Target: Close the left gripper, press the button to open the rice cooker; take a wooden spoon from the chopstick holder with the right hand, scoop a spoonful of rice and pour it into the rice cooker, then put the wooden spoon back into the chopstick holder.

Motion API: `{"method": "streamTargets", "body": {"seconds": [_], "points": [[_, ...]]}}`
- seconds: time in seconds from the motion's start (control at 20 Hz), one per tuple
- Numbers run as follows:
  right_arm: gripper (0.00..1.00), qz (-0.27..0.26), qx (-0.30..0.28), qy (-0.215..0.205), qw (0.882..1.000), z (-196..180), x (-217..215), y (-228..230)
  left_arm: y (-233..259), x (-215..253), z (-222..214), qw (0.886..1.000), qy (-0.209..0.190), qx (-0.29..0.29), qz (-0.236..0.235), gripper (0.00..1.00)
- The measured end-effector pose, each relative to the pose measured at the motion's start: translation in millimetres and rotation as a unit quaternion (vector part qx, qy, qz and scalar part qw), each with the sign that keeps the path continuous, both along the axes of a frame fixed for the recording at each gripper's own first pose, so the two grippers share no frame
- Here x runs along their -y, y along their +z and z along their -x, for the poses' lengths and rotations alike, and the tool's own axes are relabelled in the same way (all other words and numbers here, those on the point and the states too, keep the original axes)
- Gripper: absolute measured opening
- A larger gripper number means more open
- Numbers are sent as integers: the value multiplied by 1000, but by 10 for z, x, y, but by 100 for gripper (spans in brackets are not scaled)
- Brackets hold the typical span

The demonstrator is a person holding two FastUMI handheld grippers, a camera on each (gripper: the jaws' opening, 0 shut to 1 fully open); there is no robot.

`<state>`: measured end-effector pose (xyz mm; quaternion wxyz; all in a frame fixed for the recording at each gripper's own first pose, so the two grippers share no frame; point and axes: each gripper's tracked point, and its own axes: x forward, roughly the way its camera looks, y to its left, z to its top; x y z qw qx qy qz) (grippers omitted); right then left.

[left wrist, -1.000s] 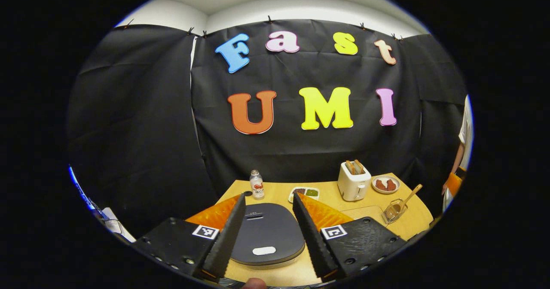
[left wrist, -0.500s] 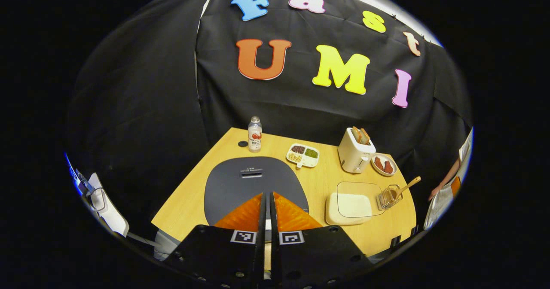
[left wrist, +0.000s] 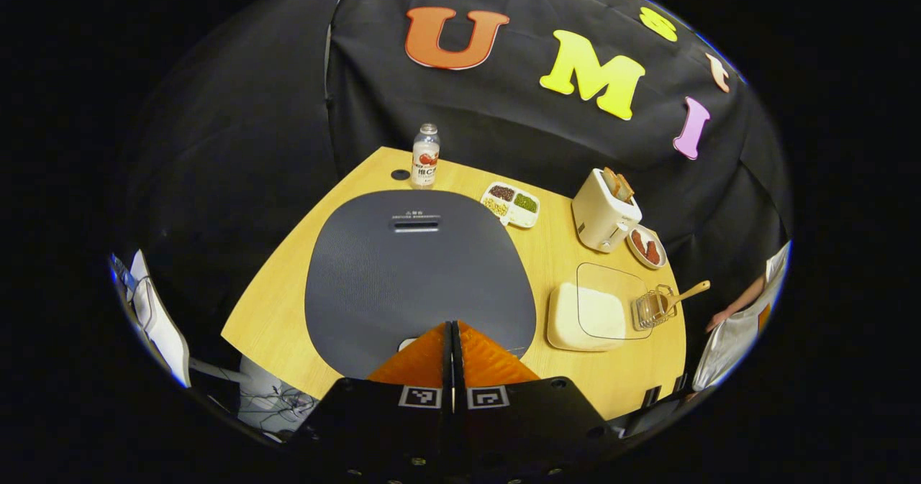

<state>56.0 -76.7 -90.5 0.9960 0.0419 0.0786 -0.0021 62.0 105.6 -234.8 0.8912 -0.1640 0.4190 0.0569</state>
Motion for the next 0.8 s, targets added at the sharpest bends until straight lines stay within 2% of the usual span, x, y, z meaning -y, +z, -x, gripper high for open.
{"method": "streamTargets", "body": {"seconds": [0.35,0.45,0.55,0.7,0.8], "points": [[100,1,-10,1,1000,-43,7,-95,-121,-45,27,1000,0,-3,2,0],[100,-1,-12,4,1000,-47,-23,-116,-190,-17,108,1000,-16,-20,13,0],[100,-4,-16,9,1000,-49,-70,-169,-228,-9,115,998,-11,-40,39,1],[100,-5,-25,23,999,-54,-185,-217,-217,-31,111,999,-16,-29,42,1],[100,0,-21,31,999,-71,-229,-161,-201,-54,70,999,-4,-9,33,0]]}}
